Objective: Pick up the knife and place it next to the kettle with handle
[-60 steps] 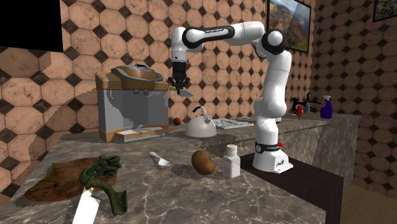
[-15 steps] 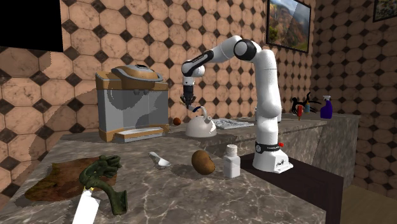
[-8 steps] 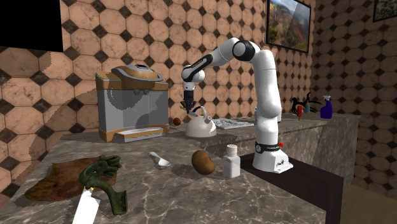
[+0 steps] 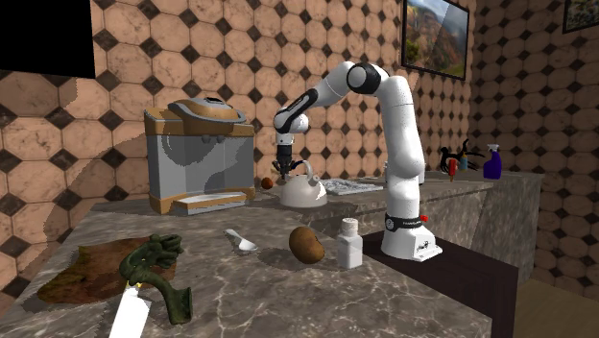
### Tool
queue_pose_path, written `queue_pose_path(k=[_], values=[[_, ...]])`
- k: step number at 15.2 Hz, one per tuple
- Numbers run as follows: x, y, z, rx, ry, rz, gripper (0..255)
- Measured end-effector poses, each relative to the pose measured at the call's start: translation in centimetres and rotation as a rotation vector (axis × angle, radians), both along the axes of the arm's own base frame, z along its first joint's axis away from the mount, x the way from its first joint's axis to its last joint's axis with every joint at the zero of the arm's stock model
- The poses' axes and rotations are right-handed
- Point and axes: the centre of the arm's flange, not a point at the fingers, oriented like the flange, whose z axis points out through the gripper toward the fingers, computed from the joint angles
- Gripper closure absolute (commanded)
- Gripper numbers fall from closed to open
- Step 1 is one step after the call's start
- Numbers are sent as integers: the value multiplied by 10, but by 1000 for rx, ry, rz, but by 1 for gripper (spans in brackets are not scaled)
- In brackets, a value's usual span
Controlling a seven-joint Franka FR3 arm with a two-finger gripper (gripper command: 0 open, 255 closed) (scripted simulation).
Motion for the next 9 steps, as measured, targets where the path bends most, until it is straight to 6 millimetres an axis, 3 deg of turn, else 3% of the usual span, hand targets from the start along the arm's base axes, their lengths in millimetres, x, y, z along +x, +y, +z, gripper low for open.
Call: queue_pose_path(k=[9], values=[[-1, 1, -47, 0, 0, 0, 255]])
